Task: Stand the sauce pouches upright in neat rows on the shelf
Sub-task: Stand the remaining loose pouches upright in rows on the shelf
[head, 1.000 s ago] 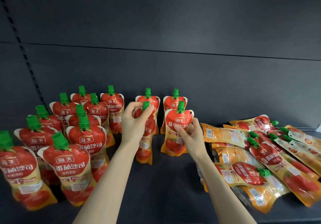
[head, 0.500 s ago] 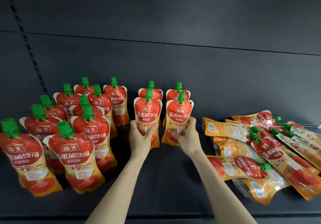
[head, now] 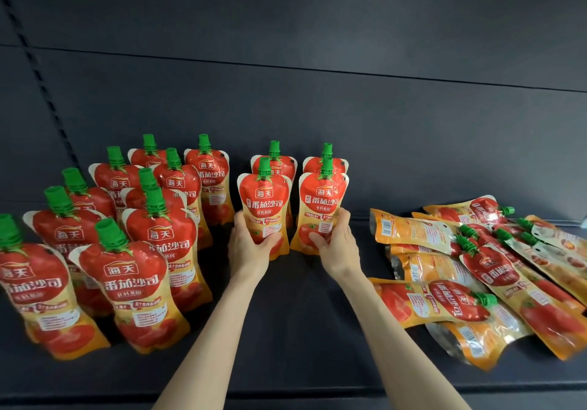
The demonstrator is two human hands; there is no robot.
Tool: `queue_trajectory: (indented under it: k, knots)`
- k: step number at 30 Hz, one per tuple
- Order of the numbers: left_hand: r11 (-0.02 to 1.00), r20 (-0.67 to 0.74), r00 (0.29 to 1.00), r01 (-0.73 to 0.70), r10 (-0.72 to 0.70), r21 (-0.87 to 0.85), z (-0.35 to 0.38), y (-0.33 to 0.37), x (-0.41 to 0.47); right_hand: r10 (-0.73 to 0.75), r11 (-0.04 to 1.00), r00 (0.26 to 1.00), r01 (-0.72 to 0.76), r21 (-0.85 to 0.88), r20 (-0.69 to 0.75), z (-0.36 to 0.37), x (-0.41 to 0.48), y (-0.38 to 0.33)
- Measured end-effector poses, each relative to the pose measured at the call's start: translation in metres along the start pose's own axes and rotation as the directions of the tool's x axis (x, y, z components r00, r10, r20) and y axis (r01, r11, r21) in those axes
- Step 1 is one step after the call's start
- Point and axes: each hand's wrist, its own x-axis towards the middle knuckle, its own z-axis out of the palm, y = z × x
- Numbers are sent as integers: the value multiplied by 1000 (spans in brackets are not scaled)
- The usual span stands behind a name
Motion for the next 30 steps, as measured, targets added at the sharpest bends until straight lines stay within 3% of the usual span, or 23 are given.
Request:
queue_trajectory:
  k: [7, 12, 23, 27, 30]
  knots:
    - [997, -79, 994, -69, 72, 41, 5, -7, 1, 11, 999, 1000, -10, 34, -7, 1, 3, -4]
    - [984, -112, 991, -59, 79, 168, 8, -6, -1, 8, 998, 1000, -7, 60, -16, 0, 1, -4]
    - [975, -38, 999, -24, 33, 219, 5, -7, -1, 47, 998, 998, -49, 49, 51, -9, 0, -9]
    - [976, -86, 996, -12, 32, 219, 2, -3, -23, 5, 998, 1000, -3, 63, -27, -31, -16, -7]
    - [964, -134, 982, -99, 135, 245, 1, 5, -47, -41, 991, 993, 55, 119, -114, -62, -33, -2]
